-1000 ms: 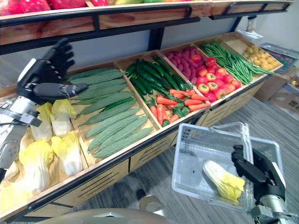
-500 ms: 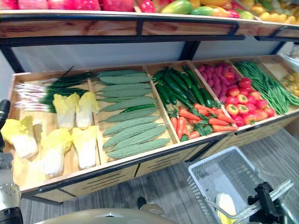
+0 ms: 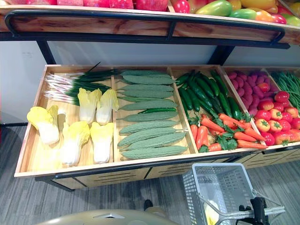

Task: Pick vegetable in the basket

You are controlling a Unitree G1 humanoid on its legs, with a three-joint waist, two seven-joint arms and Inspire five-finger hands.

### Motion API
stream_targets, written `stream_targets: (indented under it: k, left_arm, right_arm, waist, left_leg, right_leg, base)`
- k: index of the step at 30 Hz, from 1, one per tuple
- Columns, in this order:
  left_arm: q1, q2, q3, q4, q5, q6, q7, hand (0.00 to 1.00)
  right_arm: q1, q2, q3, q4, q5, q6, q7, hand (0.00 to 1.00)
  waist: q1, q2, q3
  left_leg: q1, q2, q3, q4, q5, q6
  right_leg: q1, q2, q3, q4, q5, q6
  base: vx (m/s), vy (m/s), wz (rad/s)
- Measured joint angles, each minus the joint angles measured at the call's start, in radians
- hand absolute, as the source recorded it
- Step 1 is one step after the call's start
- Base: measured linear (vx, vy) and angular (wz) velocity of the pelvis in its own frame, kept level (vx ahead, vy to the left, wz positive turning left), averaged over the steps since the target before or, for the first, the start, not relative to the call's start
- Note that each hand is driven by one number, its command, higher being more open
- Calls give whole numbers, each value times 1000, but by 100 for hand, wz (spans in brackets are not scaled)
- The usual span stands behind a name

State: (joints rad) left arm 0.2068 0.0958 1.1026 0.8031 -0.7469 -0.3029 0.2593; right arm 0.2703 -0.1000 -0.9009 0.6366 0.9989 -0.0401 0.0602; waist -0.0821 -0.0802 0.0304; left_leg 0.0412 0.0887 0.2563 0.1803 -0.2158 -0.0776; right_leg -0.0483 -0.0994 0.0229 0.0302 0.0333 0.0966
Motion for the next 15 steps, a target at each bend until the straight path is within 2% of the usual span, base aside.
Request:
stream_targets:
  k: [2,4,7,15]
  left_arm:
    - [27,-28,61,98,-2,19,1,100]
    - [38,-60,65,130,-2,34,1,100]
    - [45,-110,48,137,3,54,-1,100]
    - [17,-153,-162,126,53,69,-59,100]
  right_arm:
    - [-25,1,-2,53,8,-15,-4,0]
    - [-34,1,-5,73,23,-18,-6,0]
    - [-59,1,-7,99,43,-38,-8,0]
    - [-90,1,2,128,44,-39,-39,0]
  waist:
    - [8,-3,-1]
    - [21,-6,5]
    - [27,6,13]
    - [19,69,59]
  left_leg:
    - [7,-2,12,-11,2,-1]
    - [12,-3,21,-14,2,-1]
    - [32,-5,31,-26,3,-1]
    - [72,-2,56,-20,-12,-3]
  right_leg:
    - [-1,-1,2,1,-2,1]
    - [-2,-2,8,1,-3,1]
    - [4,-1,11,5,-6,-3]
    - [11,4,36,48,-31,1]
  base:
    - [8,9,-5]
    - [16,15,-9]
    - [19,13,-11]
    - [-2,4,-11]
